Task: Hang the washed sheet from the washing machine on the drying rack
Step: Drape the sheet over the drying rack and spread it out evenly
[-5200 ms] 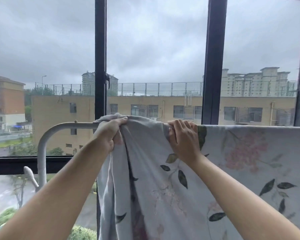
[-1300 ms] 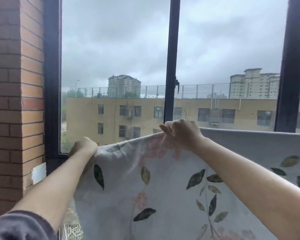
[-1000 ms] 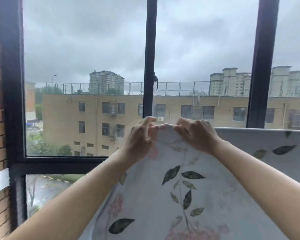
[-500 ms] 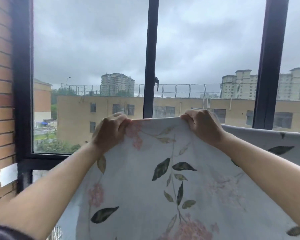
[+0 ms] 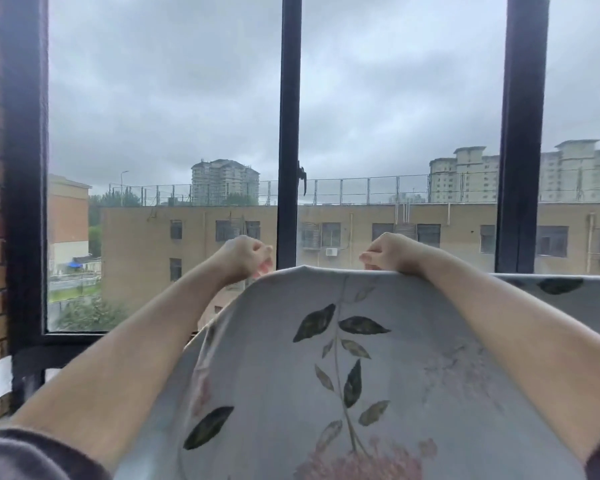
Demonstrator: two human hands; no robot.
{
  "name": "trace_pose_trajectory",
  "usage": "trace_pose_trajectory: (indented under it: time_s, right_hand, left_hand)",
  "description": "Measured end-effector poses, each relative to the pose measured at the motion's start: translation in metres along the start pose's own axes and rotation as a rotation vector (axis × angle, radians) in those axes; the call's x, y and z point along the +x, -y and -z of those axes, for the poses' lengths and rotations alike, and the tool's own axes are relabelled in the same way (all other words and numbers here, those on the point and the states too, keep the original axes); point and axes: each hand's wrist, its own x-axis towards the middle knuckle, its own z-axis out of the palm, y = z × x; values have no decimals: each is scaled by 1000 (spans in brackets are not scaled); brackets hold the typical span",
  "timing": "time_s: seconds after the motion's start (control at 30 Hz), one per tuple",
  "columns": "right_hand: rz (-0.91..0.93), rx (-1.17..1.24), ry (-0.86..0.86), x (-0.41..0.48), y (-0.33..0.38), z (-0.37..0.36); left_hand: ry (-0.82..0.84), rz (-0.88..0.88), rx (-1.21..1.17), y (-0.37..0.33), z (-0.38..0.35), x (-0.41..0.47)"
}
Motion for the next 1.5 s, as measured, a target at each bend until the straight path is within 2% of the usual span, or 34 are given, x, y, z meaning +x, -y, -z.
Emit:
trace_pose_trajectory:
  time_s: [0.07, 0.13, 0.17, 0.23, 0.33, 0.43, 0.7, 0.87, 1.13, 1.27, 1.4, 1.5]
  right_hand:
    - [41, 20, -133, -5, 0, 2]
    - [95, 22, -263, -16, -1, 2]
    - [111, -11, -296, -24, -7, 4]
    - [122, -123, -275, -44, -26, 3]
    - [84, -320, -327, -73, -71, 4]
    - [39, -394, -381, -89, -107, 13]
    - [-24, -377, -363, -127, -183, 48]
    - [-84, -344, -393, -145, -223, 64]
    - [-50, -351, -534, -148, -230, 60]
    - [-29, -385, -571, -139, -225, 53]
    - [17, -377, -624, -142, -230, 53]
    - [5, -382, -637, -144, -242, 54]
  left_hand:
    - [-35, -96, -24, -35, -13, -13]
    - [-50, -202, 223, -59, -36, -29]
    - [-130, -255, 385, -68, -48, -35]
    - [-324, -344, 557, -75, -63, -40]
    - [-415, -402, 644, -94, -88, -40]
    - [-422, -381, 628, -125, -118, -36]
    - [-485, -316, 542, -217, -196, -21]
    - [-689, -209, 465, -221, -216, -21]
    - [-684, -63, 463, -242, -228, -21]
    - [-596, -191, 491, -284, -260, -14]
    - [-707, -262, 420, -285, -274, -8]
    - [-718, -313, 407, -286, -278, -8]
